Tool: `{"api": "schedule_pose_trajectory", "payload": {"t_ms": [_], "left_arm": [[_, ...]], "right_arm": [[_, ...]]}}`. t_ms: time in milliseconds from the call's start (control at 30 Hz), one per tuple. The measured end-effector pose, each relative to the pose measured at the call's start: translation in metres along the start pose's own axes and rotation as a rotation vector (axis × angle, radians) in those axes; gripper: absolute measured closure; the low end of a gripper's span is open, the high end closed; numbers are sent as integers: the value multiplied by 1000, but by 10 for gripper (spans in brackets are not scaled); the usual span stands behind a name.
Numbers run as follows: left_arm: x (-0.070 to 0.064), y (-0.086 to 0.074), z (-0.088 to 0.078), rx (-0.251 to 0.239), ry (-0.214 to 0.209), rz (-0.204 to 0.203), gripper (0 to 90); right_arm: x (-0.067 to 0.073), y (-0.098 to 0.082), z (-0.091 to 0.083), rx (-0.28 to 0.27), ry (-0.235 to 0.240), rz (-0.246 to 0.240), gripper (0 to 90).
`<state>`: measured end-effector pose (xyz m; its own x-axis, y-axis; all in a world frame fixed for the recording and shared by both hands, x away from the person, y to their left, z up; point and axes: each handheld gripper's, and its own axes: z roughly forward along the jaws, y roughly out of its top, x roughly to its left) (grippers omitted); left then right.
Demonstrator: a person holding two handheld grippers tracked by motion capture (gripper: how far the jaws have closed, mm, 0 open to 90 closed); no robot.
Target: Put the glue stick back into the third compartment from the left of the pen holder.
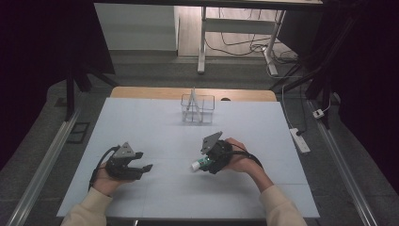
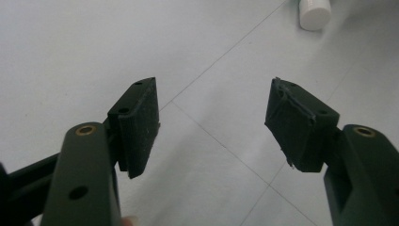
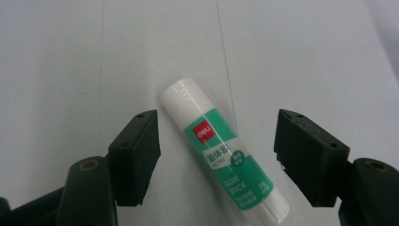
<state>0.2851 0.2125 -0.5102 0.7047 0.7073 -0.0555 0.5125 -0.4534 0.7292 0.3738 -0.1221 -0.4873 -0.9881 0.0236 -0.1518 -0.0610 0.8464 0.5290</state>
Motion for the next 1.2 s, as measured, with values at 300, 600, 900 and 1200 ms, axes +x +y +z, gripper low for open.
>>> {"api": "schedule_pose_trajectory", "payload": {"t_ms": [300, 600, 900, 1200], "left_arm": [[2, 0, 0, -1, 1, -3, 353], [1, -1, 1, 4, -1, -2, 353], [3, -1, 0, -1, -4, -6, 353], [3, -1, 0, 1, -4, -6, 353]], "right_arm": [[1, 2, 10, 31, 23, -30, 304], [1, 5, 23, 70, 50, -61, 335], [2, 6, 28, 92, 71, -90, 441], [-2, 3, 27, 89, 79, -81, 589]]}}
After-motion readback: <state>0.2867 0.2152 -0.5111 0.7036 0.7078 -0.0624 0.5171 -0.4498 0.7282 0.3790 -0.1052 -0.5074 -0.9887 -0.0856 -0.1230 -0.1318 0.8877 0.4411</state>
